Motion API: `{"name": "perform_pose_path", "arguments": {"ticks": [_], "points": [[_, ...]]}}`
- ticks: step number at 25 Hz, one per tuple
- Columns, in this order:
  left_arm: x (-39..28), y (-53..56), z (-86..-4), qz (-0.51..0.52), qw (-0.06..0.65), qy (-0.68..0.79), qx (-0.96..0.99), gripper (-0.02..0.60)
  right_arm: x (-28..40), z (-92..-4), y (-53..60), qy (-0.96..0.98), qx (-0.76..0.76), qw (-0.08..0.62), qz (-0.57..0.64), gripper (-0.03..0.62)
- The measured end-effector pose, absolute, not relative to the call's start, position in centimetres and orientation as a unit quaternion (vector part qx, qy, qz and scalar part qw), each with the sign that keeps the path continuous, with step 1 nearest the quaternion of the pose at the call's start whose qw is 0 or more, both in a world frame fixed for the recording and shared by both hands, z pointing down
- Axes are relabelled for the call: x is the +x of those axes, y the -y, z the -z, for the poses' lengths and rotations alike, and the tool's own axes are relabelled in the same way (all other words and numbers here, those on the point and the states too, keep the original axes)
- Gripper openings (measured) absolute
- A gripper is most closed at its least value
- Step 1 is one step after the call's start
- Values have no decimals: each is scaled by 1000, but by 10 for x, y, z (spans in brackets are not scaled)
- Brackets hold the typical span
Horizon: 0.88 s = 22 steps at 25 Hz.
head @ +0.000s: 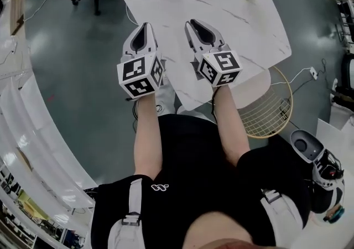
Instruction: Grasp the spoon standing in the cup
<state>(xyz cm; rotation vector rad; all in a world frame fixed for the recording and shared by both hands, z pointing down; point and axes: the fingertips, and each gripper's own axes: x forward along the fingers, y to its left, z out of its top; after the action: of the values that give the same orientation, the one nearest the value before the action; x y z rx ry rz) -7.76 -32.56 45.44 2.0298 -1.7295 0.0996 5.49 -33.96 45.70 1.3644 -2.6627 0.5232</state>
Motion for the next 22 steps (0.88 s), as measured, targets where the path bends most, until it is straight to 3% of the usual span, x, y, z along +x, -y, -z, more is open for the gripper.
{"name": "perform_pose_path", "arguments": {"ticks": [22], "points": [[-72,426,-533,-75,292,584,753,14,25,-507,496,872,462,108,-123,164]]}}
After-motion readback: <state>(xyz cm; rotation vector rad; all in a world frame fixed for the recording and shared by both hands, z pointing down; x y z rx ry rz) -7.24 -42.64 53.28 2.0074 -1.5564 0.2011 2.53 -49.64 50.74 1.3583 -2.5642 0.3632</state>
